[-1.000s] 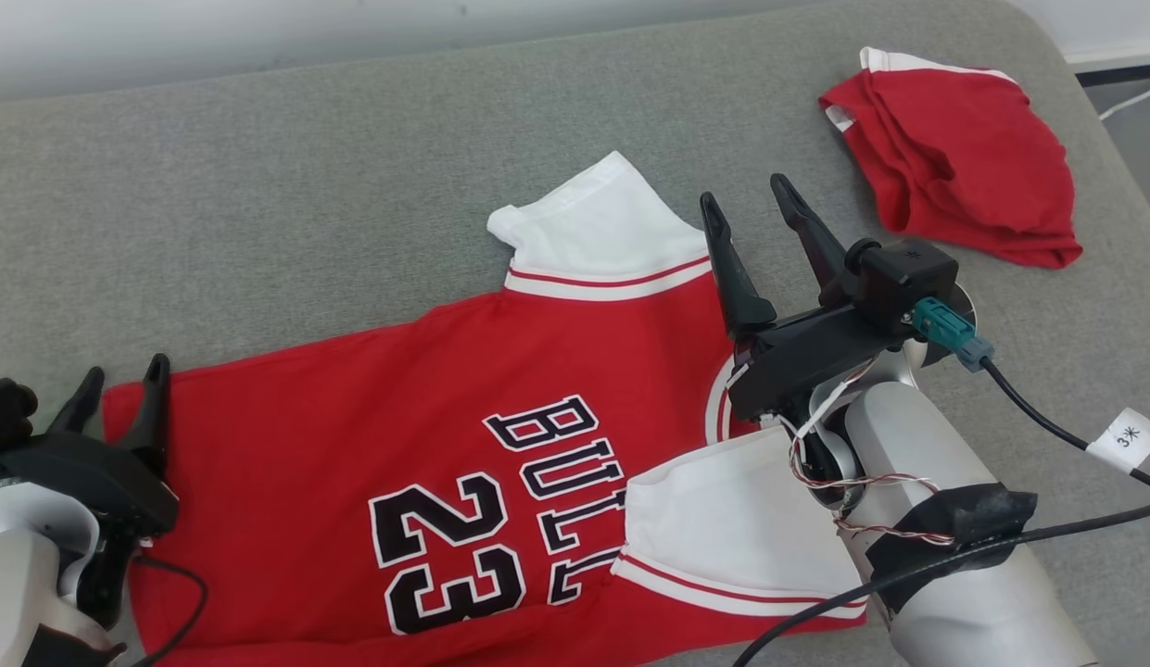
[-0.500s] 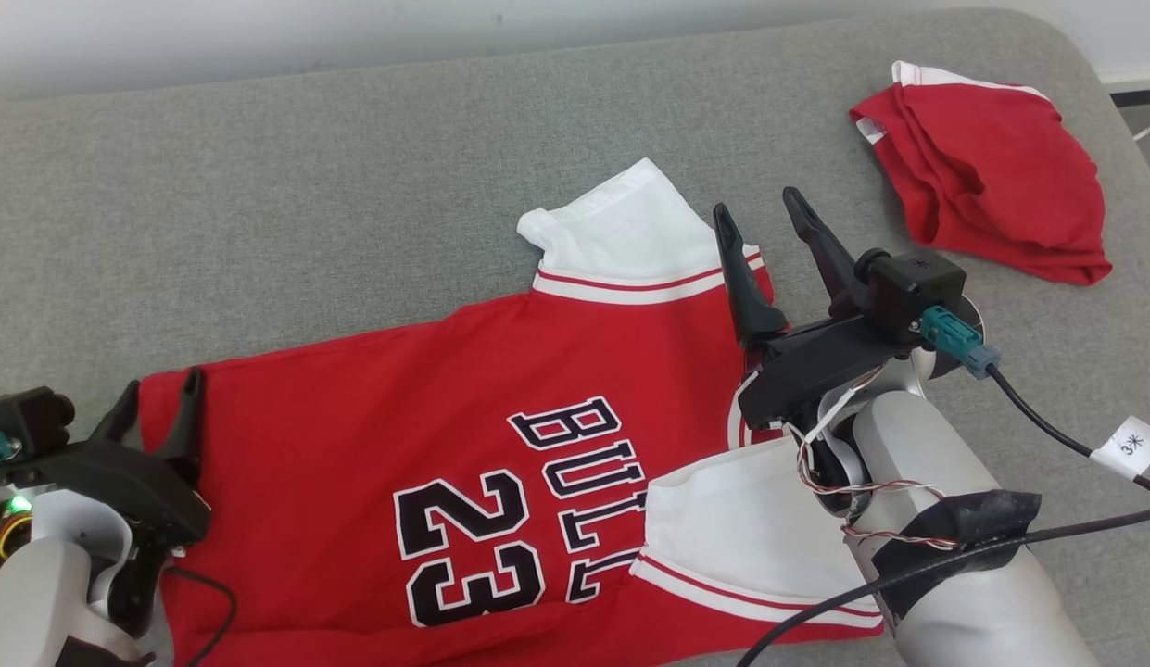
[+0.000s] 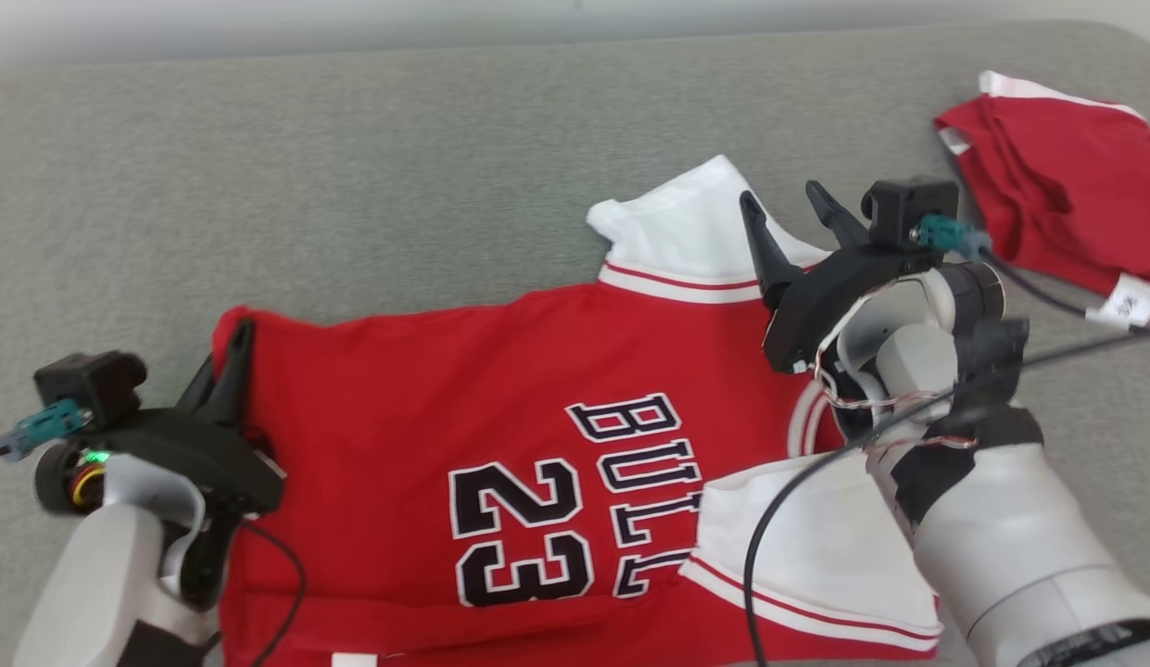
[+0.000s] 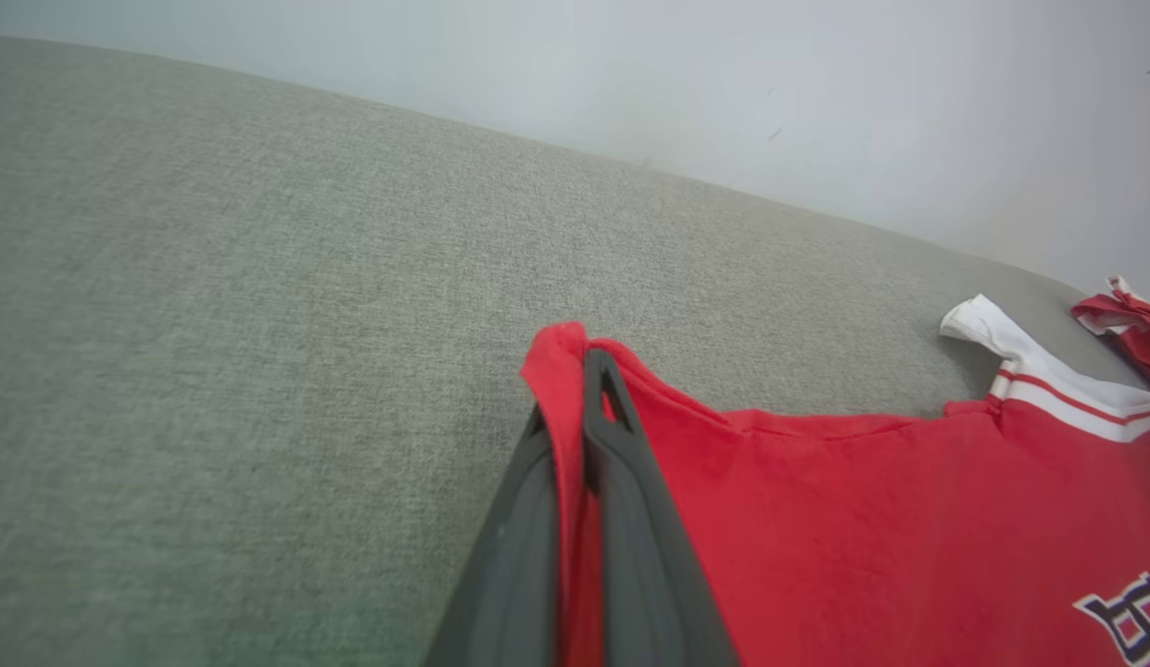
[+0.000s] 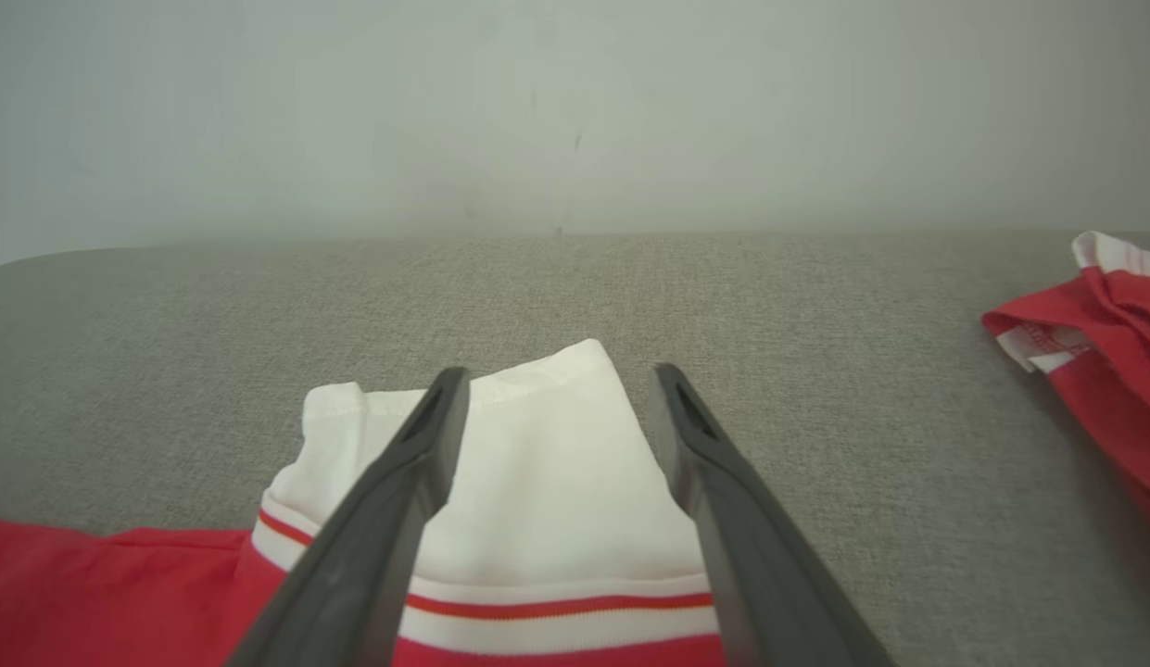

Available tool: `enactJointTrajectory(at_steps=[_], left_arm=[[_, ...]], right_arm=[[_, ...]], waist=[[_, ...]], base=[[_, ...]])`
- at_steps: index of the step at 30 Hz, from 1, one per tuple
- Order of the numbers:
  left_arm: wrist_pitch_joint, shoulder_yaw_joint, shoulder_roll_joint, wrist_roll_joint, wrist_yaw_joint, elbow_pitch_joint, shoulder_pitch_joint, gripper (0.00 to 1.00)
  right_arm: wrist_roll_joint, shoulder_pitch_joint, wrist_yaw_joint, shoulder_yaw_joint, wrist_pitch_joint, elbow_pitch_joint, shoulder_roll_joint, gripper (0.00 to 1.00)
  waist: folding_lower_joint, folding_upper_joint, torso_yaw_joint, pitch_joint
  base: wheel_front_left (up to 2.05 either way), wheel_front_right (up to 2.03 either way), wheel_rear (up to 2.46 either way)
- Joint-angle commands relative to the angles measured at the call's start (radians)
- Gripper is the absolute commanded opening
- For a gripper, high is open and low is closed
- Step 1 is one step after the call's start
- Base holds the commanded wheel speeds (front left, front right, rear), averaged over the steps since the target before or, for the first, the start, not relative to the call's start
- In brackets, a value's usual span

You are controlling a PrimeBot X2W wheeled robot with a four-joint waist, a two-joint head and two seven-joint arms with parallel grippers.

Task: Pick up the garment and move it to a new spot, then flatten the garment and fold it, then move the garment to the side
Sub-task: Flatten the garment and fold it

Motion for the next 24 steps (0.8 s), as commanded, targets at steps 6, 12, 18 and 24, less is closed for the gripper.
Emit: enactJointTrajectory(at_steps=[6, 12, 18, 24], left_arm=[[-0.024, -0.031, -0.033, 0.021, 0.013, -0.123, 0.026, 0.0], [-0.017, -0.056, -0.045, 0.032, 0.021, -0.197, 0.027, 0.0], [-0.018, -0.085, -0.065, 0.036, 0.025, -0.264, 0.035, 0.0], [-0.021, -0.101, -0.071, 0.04, 0.03, -0.308, 0.045, 0.0]], right_arm=[[0.056, -0.124, 0.001, -0.014, 0.062, 0.149, -0.009, 1.0], [0.062, -0.222, 0.001, -0.018, 0.097, 0.251, -0.031, 1.0], [0.051, -0.299, 0.001, -0.029, 0.111, 0.338, -0.062, 1.0], [0.044, -0.338, 0.001, -0.052, 0.116, 0.373, -0.083, 1.0]], waist=[[0.0, -0.0001, 0.084, 0.049], [0.0, -0.0001, 0.116, 0.091], [0.0, -0.0001, 0.151, 0.133], [0.0, -0.0001, 0.175, 0.16]], base=[[0.0, 0.0, 0.0], [0.0, 0.0, 0.0], [0.0, 0.0, 0.0], [0.0, 0.0, 0.0]])
